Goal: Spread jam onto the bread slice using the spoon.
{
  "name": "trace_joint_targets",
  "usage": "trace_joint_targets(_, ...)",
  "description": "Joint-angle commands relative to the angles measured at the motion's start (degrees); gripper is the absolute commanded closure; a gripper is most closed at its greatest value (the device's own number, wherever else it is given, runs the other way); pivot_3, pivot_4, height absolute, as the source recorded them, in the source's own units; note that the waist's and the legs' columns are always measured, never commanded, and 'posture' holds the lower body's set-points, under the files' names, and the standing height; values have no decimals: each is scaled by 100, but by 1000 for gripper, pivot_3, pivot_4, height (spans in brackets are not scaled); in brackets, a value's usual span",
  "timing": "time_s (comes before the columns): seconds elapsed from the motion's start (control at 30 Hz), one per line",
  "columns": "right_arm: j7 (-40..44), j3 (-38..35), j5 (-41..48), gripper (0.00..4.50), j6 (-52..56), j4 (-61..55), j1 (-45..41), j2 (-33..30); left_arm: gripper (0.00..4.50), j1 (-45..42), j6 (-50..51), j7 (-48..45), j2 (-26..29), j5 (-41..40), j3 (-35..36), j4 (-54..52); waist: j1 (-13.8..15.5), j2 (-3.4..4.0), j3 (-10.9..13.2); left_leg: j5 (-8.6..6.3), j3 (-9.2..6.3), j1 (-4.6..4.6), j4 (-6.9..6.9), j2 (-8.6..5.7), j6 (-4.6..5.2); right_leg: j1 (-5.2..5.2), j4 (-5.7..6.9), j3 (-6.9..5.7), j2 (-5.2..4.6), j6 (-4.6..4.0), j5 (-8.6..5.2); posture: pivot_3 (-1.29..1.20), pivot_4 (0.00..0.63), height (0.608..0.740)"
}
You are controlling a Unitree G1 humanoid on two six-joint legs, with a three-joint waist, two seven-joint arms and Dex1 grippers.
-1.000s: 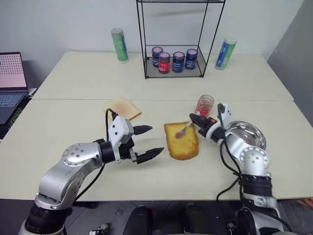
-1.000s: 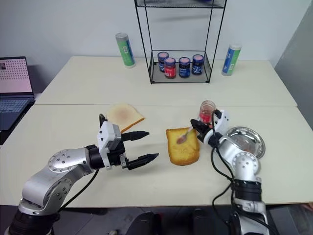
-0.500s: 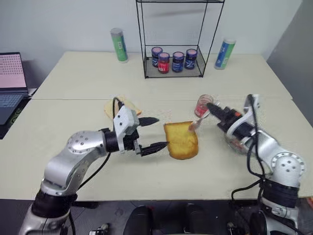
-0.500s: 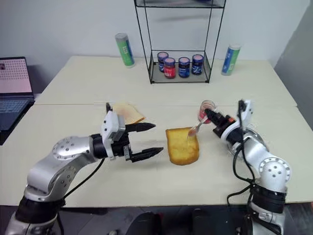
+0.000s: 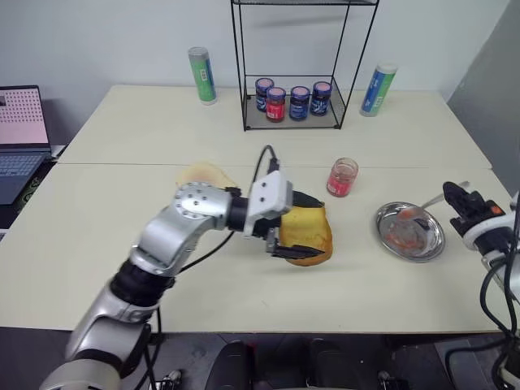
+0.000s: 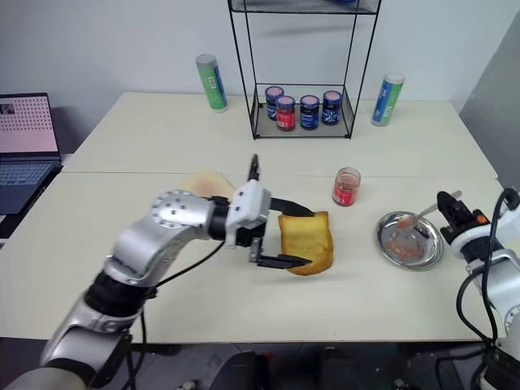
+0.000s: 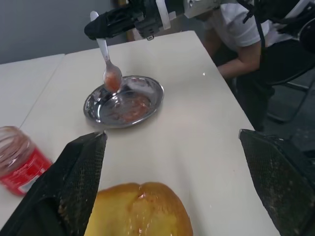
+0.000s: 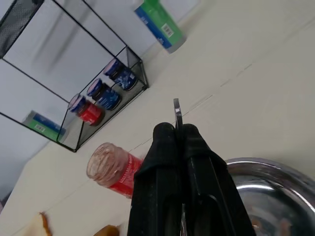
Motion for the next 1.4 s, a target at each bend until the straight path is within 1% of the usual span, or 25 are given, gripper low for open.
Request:
trace_joint_targets(0.03,900,41,-446,4481,-436,688,92,29,0,-278,-407,-53,-349,249,-105,419,-2,1,-1,0,-1,0,0,-1,0,0,0,-1,0,0,0,0,150,740)
trace_joint_targets(0.13,1465,89,-739,4481,-627,1309,14,-24,0,-284,-497,-75,-508,328,-104,555,-10,3,-1,0,2,1,0,0,1,-1,1,2,1,-2,1,0,150,740)
trace_joint_targets(0.33,2172,84,-1209,4481,-867,2387,-291,-234,0,-167,-481,-83,-570,400,-44,513,-5,7,-1,0,1,1,1,-1,1,0,3,1,1,-9,5,0,150,740)
trace_joint_targets(0.6,2627,39,-1644,4481,-1168,3535,-800,-315,0,-18,-398,-18,-577,416,-4,338,6,9,-3,0,1,4,5,-2,1,5,4,1,-1,-20,12,0,150,740)
trace_joint_targets(0.73,2794,26,-1778,4481,-1169,3858,-917,-347,0,-15,-367,1,-550,415,17,312,12,10,-4,0,-1,8,7,-2,0,9,4,-1,-1,-21,13,0,150,740)
trace_joint_targets(0.83,2888,29,-1811,3859,-1095,3971,-958,-362,0,2,-356,32,-539,415,28,281,15,10,-4,0,-1,7,7,-2,0,10,3,-2,-1,-21,13,0,150,740)
trace_joint_targets(0.9,2927,18,-1851,3341,-1070,3988,-979,-356,0,11,-358,41,-535,416,30,276,13,10,-4,0,1,8,7,-2,0,10,4,0,-2,-22,13,0,150,740)
trace_joint_targets(0.97,2943,-9,-1872,3051,-1055,3979,-974,-352,0,27,-345,52,-536,409,30,246,9,11,-4,0,0,9,7,-1,0,10,5,0,-2,-23,14,0,150,740)
trace_joint_targets(1.0,2944,-22,-1878,2714,-1045,3974,-972,-353,0,31,-342,56,-538,408,30,238,7,11,-4,0,0,9,6,-1,0,10,5,0,-1,-23,14,0,150,740)
trace_joint_targets(1.13,2951,-105,-1872,1849,-979,3962,-958,-380,0,29,-335,69,-566,404,29,226,10,11,-4,0,0,9,7,-1,0,10,6,0,-2,-24,15,0,150,740)
trace_joint_targets(1.17,2946,-126,-1867,1517,-967,3953,-955,-388,0,20,-336,68,-575,401,30,233,10,11,-4,0,0,8,7,-2,0,10,5,0,-2,-24,15,0,150,740)
trace_joint_targets(1.23,2945,-164,-1861,1152,-953,3942,-948,-403,0,12,-330,77,-594,400,23,230,13,11,-4,0,-1,8,7,-1,0,10,5,0,-2,-24,15,0,150,740)
trace_joint_targets(1.3,2914,-245,-1843,689,-933,3903,-952,-447,0,-2,-345,67,-605,400,27,252,15,11,-4,0,-1,9,7,-2,0,11,5,-1,-2,-24,15,0,150,740)
trace_joint_targets(1.33,2898,-283,-1851,374,-940,3895,-953,-463,0,-5,-346,65,-608,399,28,256,17,11,-4,0,-1,9,8,-2,0,11,5,-1,-2,-24,15,0,150,740)
trace_joint_targets(1.4,2815,-398,-1858,45,-940,3875,-935,-539,0,-8,-350,49,-592,396,51,265,19,11,-4,0,0,8,8,-3,0,12,4,-1,-4,-24,15,0,150,740)
